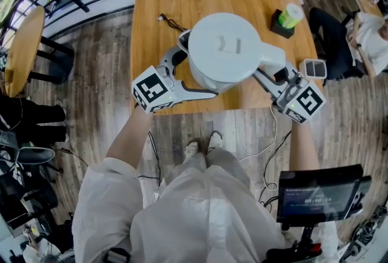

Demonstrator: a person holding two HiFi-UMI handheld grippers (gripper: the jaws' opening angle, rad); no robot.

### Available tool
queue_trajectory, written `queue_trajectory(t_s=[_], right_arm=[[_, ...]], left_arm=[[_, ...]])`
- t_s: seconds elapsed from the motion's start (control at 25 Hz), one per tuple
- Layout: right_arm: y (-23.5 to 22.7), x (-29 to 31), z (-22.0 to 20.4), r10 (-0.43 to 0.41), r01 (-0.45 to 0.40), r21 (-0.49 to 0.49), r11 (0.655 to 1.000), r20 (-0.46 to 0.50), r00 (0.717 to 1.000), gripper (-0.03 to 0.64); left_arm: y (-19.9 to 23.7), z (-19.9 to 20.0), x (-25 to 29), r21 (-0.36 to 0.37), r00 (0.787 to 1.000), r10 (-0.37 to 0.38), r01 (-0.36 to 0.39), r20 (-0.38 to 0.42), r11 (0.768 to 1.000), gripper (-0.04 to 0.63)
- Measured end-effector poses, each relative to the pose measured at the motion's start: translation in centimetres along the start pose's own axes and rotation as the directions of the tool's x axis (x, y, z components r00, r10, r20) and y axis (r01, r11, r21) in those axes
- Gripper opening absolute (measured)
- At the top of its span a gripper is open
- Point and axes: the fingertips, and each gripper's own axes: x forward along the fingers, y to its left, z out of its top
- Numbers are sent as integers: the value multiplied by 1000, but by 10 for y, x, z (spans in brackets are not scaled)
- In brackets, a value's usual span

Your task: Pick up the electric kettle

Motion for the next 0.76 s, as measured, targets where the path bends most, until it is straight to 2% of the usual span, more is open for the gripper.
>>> queue_trajectory(t_s=[0.76], right_arm=[[-2, -1, -1, -1, 1, -3, 1000, 6, 1000, 100]], left_arm=[[1, 0, 2, 12, 1000, 3, -3, -4, 1000, 581]])
